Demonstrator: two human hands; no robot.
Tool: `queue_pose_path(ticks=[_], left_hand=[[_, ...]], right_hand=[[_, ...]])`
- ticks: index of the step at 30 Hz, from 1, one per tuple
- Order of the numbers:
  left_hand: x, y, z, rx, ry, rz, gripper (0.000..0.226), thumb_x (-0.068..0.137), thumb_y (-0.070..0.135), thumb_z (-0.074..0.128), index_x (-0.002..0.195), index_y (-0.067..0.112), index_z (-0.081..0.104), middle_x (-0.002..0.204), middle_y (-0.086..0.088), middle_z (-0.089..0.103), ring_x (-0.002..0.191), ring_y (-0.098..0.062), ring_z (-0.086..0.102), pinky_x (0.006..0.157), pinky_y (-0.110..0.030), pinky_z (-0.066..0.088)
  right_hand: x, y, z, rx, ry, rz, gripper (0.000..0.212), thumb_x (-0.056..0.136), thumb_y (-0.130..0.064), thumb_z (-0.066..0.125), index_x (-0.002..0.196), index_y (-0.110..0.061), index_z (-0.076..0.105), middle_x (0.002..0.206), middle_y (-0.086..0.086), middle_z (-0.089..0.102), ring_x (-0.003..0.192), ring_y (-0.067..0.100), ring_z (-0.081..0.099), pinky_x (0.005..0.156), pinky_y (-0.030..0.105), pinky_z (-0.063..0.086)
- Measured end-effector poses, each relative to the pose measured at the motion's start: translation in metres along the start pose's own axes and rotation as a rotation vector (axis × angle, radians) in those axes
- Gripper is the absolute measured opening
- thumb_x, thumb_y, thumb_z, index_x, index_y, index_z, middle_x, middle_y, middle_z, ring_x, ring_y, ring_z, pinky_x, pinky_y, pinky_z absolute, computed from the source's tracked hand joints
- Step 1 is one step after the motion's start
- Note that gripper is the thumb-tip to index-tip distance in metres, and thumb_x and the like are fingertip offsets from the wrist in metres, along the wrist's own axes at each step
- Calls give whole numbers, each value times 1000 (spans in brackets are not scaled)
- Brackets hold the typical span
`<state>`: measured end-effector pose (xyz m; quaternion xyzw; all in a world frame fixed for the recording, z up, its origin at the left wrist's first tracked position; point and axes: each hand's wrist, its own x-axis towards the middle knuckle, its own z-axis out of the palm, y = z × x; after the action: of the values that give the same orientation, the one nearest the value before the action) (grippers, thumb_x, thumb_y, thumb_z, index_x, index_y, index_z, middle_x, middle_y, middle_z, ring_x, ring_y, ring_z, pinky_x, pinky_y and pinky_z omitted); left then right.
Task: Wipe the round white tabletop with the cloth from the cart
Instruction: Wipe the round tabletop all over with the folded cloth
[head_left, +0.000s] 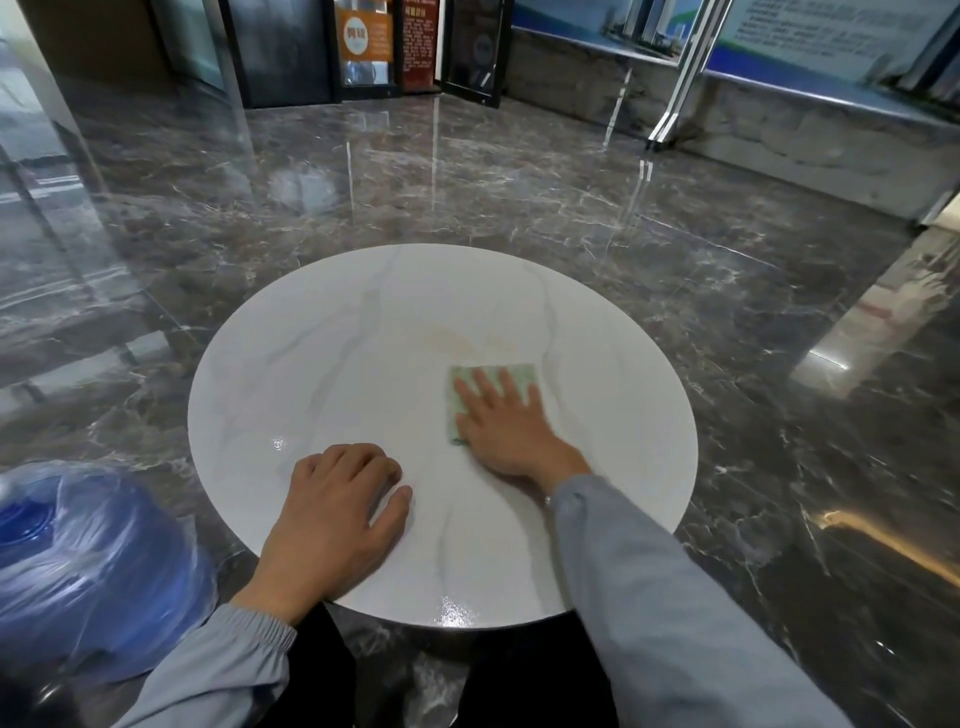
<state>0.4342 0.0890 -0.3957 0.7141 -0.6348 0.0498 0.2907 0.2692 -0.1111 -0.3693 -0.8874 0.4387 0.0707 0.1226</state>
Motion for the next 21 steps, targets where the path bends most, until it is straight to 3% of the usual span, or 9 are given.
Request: queue_pose_path(ticks=[3, 6, 11, 14, 16, 21], left_hand=[[1, -1, -1, 14, -7, -8, 24, 94, 49, 50, 99, 32, 65, 105, 16, 58, 103, -15, 58, 89, -36, 35], [0, -1, -1, 12, -32, -15, 22, 95, 49, 49, 100, 33, 64, 107, 18, 57, 105, -13, 57, 91, -36, 36], [-1, -1, -4, -33, -43, -37, 17, 97, 47, 50, 100, 36, 64, 107, 21, 56, 107, -8, 55, 94, -32, 33], [-1, 0, -4, -47, -30, -31, 15, 97, 44, 53, 98, 35, 65, 104, 22, 56, 106, -6, 55, 94, -30, 32], [-2, 0, -4, -55, -25, -35, 15, 97, 44, 52, 98, 36, 65, 104, 22, 56, 105, -4, 54, 94, -30, 33], [-1, -2, -2, -68, -17, -26, 14, 96, 42, 53, 98, 36, 65, 104, 22, 57, 105, -5, 55, 94, -33, 36]], right_hand=[[-7, -49, 13, 4, -15, -171, 59, 107, -56, 15, 162, -47, -5, 172, -10, -15, 157, 21, -23, 122, 57, -16], [-5, -33, 4, 29, -13, -203, 59, 107, -58, 19, 163, -47, 0, 173, -13, -11, 158, 16, -19, 125, 50, -12], [10, 74, -15, 26, 64, 115, 59, 110, -52, 22, 164, -41, 3, 174, -9, -6, 160, 23, -8, 126, 49, 1], [12, 121, -24, 82, 48, 330, 60, 108, -55, 19, 164, -42, 1, 174, -11, -9, 160, 21, -10, 126, 53, -3], [20, 113, -25, 96, 26, 370, 61, 107, -55, 17, 164, -42, -2, 173, -10, -13, 159, 22, -15, 125, 55, -8], [33, 0, -10, 16, 6, 73, 61, 108, -54, 17, 164, -41, -6, 172, -8, -16, 158, 26, -18, 124, 57, -11]])
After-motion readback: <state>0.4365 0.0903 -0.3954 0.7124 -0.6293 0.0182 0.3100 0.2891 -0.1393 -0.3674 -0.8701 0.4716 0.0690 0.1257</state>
